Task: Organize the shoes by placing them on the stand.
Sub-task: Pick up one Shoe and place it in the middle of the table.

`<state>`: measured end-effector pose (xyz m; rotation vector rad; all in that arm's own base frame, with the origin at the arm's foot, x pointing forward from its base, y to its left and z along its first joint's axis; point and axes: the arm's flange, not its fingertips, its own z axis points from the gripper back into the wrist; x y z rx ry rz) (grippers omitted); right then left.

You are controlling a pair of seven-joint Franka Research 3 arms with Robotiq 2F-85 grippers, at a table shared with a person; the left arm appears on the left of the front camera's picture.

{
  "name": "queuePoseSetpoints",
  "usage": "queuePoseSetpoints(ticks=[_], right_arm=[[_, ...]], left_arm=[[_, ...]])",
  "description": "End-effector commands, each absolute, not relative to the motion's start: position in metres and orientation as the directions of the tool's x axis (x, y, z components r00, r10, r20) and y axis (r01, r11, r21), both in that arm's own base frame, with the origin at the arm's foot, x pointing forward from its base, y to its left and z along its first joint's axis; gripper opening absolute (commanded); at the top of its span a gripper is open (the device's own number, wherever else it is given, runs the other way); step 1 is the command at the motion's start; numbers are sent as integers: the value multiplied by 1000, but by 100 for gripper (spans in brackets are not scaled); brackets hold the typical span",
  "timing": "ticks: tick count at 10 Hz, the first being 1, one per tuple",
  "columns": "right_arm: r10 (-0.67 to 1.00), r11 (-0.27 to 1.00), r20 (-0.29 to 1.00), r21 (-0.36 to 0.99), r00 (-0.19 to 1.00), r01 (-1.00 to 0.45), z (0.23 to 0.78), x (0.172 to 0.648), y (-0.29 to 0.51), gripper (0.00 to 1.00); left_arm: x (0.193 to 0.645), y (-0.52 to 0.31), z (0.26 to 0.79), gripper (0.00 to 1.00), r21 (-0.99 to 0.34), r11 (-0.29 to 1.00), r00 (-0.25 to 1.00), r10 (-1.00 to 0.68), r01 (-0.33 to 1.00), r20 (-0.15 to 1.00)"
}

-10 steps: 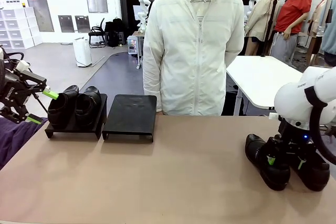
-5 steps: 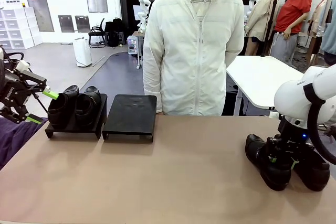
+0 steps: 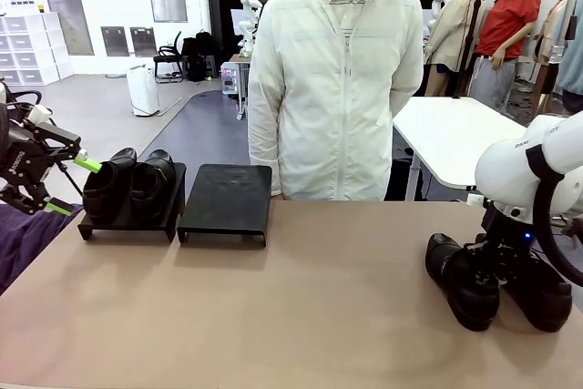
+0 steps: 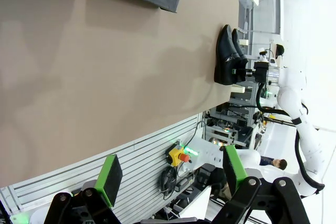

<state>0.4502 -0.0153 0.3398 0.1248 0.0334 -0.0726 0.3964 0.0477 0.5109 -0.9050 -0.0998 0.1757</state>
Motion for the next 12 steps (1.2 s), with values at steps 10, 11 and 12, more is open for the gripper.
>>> queuePoseSetpoints(ticks=[10,11,12], right_arm=[[-33,908,71,420,997,0,499,308,-58,0],[-31,884,62,467,998,-2,501,303,-63,0],[-111,873,105,485,988,47,500,318,-66,0]], left_arm=[[395,51,512,100,-788,607,983,182,-98,18],[395,51,512,100,-788,607,983,182,-98,18],[395,51,512,100,-788,607,983,182,-98,18]])
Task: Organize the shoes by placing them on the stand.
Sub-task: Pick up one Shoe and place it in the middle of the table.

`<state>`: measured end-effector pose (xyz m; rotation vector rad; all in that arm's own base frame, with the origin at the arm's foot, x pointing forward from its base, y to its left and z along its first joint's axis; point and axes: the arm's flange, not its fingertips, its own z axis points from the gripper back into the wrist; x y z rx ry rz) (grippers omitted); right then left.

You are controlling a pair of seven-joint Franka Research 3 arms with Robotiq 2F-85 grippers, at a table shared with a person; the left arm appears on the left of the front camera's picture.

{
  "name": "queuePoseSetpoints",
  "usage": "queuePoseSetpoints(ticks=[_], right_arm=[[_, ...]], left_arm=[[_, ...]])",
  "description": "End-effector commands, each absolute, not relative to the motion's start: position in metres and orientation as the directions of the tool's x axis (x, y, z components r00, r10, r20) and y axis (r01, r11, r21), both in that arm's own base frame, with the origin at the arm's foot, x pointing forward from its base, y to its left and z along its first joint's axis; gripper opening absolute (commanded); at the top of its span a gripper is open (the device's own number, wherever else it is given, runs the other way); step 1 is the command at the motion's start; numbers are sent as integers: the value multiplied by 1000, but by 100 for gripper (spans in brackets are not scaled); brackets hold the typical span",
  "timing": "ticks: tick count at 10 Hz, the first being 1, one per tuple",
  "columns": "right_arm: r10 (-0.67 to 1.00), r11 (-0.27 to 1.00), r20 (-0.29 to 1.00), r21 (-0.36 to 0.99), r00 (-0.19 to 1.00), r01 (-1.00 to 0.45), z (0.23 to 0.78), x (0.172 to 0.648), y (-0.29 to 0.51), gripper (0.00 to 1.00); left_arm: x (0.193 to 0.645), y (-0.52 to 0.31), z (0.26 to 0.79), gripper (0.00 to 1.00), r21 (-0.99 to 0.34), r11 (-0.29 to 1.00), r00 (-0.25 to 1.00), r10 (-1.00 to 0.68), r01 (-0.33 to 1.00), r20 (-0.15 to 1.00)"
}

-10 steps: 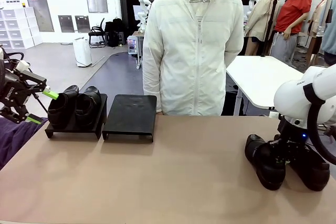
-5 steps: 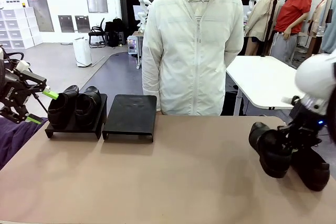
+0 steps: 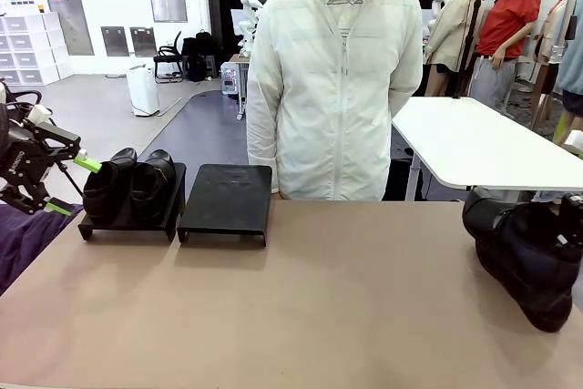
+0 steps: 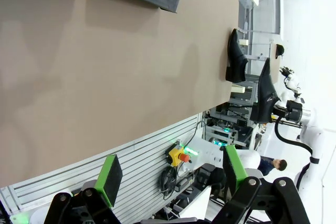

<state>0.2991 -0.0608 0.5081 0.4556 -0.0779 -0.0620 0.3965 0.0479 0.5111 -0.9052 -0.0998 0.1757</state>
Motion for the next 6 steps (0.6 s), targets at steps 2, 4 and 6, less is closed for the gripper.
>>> queuePoseSetpoints(ticks=[2,4,6], right_arm=[[-55,907,58,421,997,26,509,300,-53,0],[-55,907,58,421,997,26,509,300,-53,0],[-58,924,80,380,995,23,505,296,-28,0]], left_arm=[[395,51,512,100,-788,607,983,182,-98,18],[395,51,512,100,-788,607,983,182,-98,18],[395,51,512,100,-788,607,983,182,-98,18]])
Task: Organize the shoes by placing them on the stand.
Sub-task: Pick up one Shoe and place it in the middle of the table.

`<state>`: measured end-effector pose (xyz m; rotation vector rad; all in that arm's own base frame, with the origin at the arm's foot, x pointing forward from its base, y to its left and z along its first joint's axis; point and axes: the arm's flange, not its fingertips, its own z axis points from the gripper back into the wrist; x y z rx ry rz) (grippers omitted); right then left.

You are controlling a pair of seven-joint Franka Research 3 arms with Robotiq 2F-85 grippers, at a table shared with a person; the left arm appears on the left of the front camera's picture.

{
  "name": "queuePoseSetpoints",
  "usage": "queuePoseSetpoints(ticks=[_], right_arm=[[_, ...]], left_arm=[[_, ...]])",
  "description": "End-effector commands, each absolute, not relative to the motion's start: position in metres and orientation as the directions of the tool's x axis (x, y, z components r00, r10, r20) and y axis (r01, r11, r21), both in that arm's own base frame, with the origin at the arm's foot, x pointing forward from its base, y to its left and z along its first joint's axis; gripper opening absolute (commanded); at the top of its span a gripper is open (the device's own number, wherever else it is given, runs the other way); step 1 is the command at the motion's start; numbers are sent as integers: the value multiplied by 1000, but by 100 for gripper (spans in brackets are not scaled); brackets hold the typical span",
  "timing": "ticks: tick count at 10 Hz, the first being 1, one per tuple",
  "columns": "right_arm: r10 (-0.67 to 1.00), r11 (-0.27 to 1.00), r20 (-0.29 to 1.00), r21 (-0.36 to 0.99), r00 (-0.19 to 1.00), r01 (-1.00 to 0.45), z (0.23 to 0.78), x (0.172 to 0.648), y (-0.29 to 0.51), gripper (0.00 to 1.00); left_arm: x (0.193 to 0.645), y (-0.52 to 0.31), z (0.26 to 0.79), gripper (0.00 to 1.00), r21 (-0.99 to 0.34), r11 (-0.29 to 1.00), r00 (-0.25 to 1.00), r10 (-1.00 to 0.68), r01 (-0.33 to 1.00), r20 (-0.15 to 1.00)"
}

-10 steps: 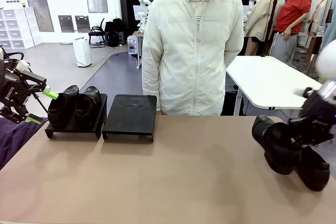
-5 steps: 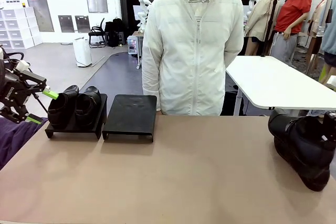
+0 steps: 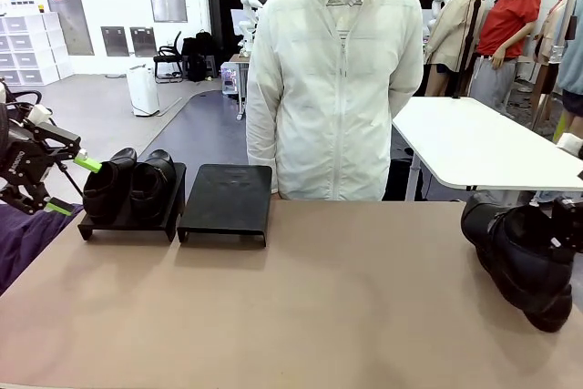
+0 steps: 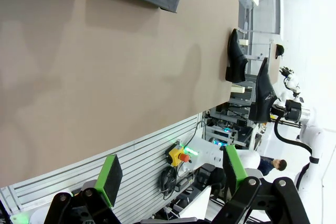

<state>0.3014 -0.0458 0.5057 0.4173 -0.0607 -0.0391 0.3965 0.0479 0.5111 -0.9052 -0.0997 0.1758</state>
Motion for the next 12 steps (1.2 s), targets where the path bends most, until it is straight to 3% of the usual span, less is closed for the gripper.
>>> queuePoseSetpoints(ticks=[1,3,6,9,12], right_arm=[[-82,942,174,334,981,19,510,283,20,0],[-156,958,294,278,943,72,506,267,107,0],[-217,942,265,311,940,130,467,266,235,0],[-100,948,286,317,953,4,422,273,299,0],[41,934,292,330,956,-140,388,294,302,0]], left_arm=[[395,51,512,100,-788,607,983,182,-98,18],[395,51,512,100,-788,607,983,182,-98,18],[395,51,512,100,-788,607,983,182,-98,18],[395,51,512,100,-788,607,983,182,-98,18],[395,51,512,100,-788,607,983,182,-98,18]])
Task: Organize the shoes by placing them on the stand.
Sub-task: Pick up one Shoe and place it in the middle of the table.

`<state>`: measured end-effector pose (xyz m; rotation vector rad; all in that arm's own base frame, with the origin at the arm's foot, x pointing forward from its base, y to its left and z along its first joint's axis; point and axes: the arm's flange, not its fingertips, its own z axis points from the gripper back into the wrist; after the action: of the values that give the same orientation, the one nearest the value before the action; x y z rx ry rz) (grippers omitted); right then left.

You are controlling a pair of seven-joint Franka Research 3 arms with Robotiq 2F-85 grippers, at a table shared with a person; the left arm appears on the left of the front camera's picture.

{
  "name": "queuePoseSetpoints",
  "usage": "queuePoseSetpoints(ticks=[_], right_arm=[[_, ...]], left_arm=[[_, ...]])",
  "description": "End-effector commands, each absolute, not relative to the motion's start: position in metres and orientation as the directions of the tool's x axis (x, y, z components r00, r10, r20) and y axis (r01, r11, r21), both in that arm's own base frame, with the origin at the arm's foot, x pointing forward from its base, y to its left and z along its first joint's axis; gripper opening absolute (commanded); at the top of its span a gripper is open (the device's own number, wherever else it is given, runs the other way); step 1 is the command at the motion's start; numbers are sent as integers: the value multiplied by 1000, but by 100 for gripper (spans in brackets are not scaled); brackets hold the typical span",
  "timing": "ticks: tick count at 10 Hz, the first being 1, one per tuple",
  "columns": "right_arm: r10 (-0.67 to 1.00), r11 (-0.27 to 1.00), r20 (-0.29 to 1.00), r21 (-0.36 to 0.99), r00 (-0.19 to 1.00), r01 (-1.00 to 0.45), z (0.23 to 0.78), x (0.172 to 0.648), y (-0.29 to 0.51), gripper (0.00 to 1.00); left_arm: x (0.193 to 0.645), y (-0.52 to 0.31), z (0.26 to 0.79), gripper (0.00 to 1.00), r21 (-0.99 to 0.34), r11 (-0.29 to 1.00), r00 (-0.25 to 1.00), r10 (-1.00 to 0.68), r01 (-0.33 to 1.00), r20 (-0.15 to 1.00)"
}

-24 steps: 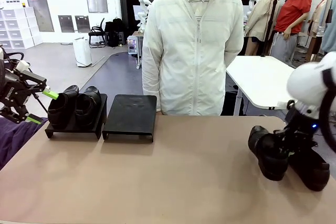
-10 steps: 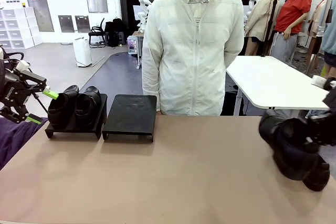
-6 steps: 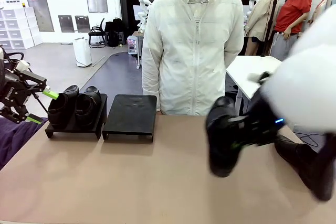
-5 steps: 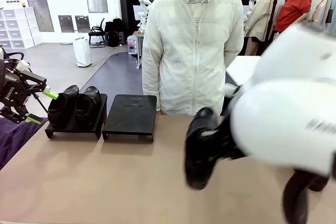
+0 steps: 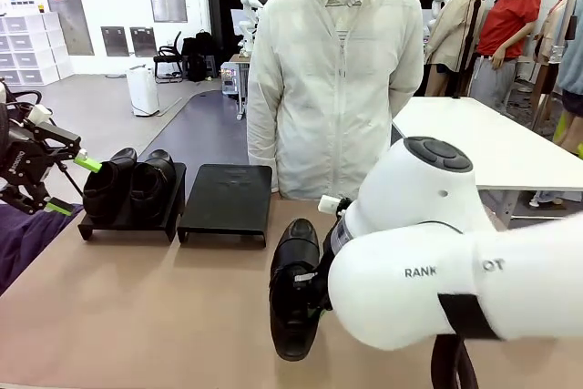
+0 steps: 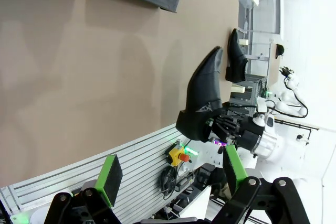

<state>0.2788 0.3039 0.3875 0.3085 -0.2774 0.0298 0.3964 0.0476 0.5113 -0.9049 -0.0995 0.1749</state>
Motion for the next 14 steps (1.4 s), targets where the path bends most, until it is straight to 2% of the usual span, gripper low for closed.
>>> queuePoseSetpoints(ticks=[1,2,3,9,10,11,12,14], right_arm=[[92,925,252,336,963,-176,380,302,305,0],[99,924,230,341,968,-175,370,312,309,0],[35,925,325,347,945,-154,368,311,311,0],[52,930,268,338,962,-145,348,318,315,0],[47,931,260,340,964,-137,347,320,314,22],[40,930,255,345,966,-129,347,321,313,78],[39,928,260,348,965,-132,347,320,312,100],[23,919,271,373,962,-127,354,319,306,100]], left_arm=[[395,51,512,100,-788,607,983,182,-98,18],[395,51,512,100,-788,607,983,182,-98,18],[395,51,512,100,-788,607,983,182,-98,18],[395,51,512,100,-788,607,983,182,-98,18],[395,51,512,100,-788,607,983,182,-98,18],[395,51,512,100,-788,607,983,182,-98,18],[395,51,512,100,-788,607,983,182,-98,18],[395,51,512,100,-788,607,983,182,-98,18]])
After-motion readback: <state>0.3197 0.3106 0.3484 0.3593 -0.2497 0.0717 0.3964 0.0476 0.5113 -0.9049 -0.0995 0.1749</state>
